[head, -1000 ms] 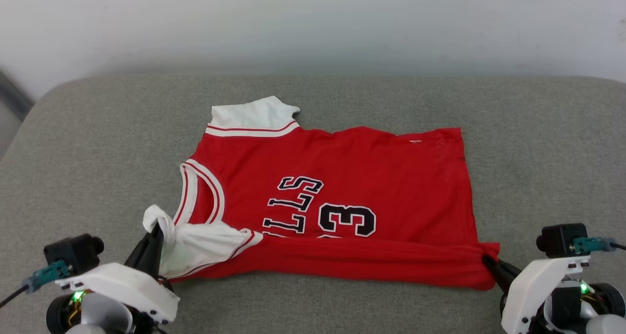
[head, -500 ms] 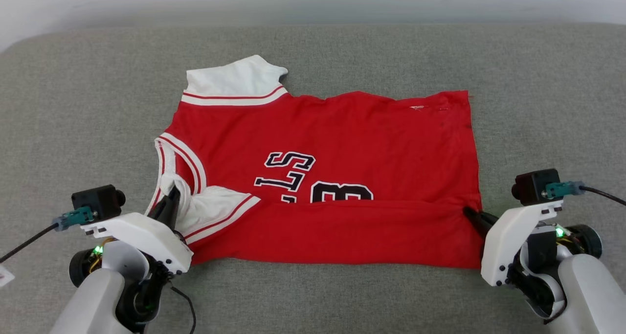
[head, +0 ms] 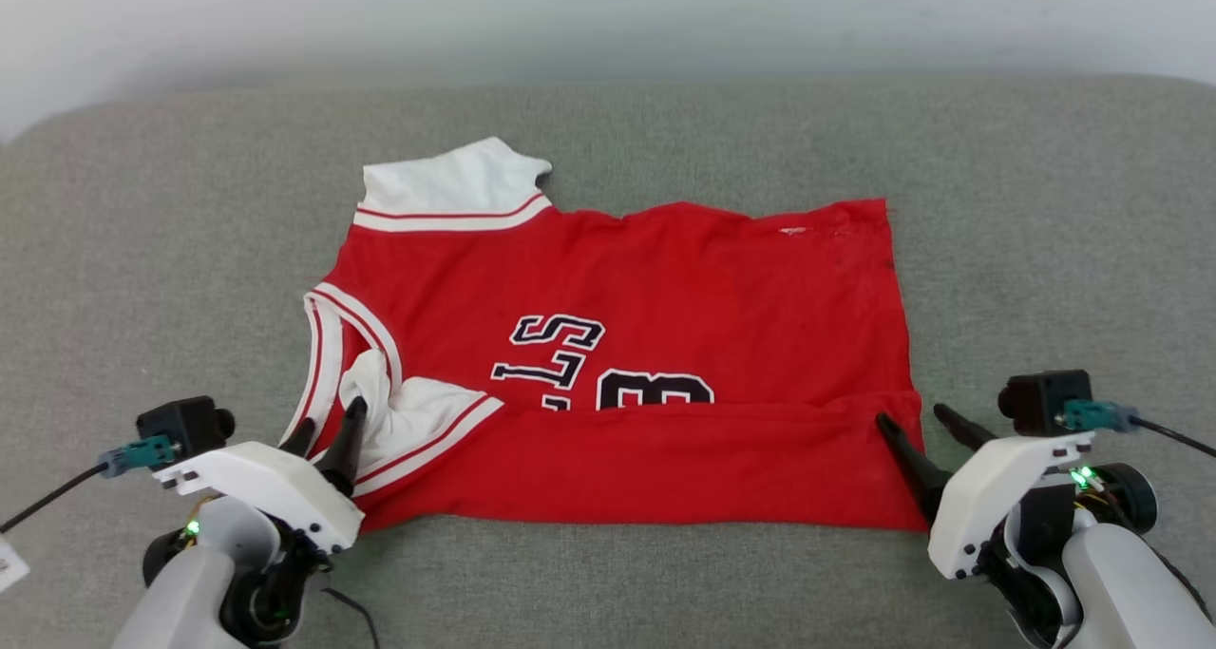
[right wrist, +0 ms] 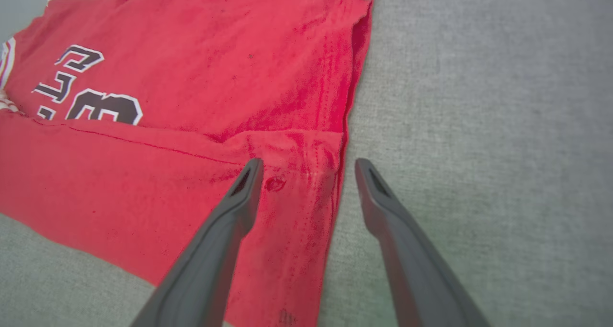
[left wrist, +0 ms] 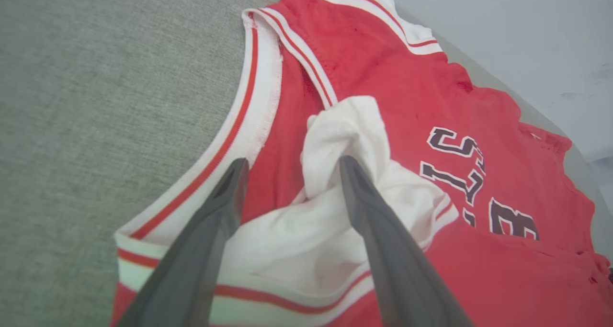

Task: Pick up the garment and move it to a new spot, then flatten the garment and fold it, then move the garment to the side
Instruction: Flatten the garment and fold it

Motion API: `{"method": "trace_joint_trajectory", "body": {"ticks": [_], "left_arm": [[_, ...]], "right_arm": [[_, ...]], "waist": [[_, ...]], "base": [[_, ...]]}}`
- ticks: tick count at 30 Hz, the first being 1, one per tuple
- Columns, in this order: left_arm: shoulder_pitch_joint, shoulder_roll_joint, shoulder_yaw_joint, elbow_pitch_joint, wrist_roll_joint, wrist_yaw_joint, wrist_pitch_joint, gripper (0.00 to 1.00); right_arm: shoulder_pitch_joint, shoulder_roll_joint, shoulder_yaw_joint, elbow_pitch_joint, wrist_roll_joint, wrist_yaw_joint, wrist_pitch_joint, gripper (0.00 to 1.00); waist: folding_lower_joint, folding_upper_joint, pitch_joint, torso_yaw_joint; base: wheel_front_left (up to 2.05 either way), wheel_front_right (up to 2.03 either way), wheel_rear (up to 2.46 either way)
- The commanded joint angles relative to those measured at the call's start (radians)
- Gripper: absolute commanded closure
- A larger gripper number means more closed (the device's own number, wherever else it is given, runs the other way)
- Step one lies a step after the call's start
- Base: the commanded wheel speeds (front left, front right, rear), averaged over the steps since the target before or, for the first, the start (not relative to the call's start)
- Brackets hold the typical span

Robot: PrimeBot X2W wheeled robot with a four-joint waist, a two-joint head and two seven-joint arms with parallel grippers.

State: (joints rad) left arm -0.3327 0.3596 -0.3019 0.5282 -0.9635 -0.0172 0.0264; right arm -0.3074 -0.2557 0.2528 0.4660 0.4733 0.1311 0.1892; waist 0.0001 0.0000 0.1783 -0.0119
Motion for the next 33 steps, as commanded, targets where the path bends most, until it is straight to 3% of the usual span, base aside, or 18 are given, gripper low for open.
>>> {"method": "trace_joint_trajectory", "body": {"ticks": [1,6,11,20,26,32,33], "left_arm": [[0.013,0.013,0.006,-0.003,0.002,-0.001,-0.004,0.0],[0.042,0.074,-0.001,-0.055,0.005,0.0,0.055,0.0],[0.074,0.178,-0.019,-0.152,0.001,0.023,0.202,0.0],[0.148,0.329,-0.028,-0.312,-0.069,0.099,0.498,0.0],[0.166,0.363,-0.016,-0.353,-0.088,0.133,0.552,0.0],[0.18,0.336,-0.035,-0.322,-0.123,0.147,0.6,0.0],[0.184,0.322,-0.038,-0.314,-0.137,0.143,0.609,0.07]], "right_arm": [[0.014,-0.006,-0.002,-0.011,-0.003,-0.001,-0.046,0.0],[0.064,-0.013,-0.033,-0.068,-0.034,-0.001,-0.191,0.0],[0.137,0.007,-0.092,-0.166,-0.093,-0.001,-0.27,0.0],[0.248,0.095,-0.168,-0.373,-0.178,-0.001,-0.239,0.0],[0.252,0.129,-0.17,-0.444,-0.196,-0.001,-0.22,0.0],[0.226,0.141,-0.162,-0.475,-0.204,-0.001,-0.221,0.0],[0.223,0.142,-0.164,-0.478,-0.204,-0.001,-0.222,0.0]], "waist": [[-0.0001,0.0,-0.029,-0.005],[-0.0001,0.0,-0.081,-0.011],[-0.0001,0.0,-0.113,-0.02],[-0.0001,0.0,-0.07,-0.076],[-0.0001,0.0,-0.005,-0.106],[-0.0001,0.0,0.048,-0.131],[-0.0001,0.0,0.053,-0.133]], "base": [[0.0,0.0,0.0],[0.0,0.0,0.0],[0.0,0.0,0.0],[0.0,0.0,0.0],[0.0,0.0,0.0],[0.0,0.0,0.0],[0.0,0.0,0.0]]}}
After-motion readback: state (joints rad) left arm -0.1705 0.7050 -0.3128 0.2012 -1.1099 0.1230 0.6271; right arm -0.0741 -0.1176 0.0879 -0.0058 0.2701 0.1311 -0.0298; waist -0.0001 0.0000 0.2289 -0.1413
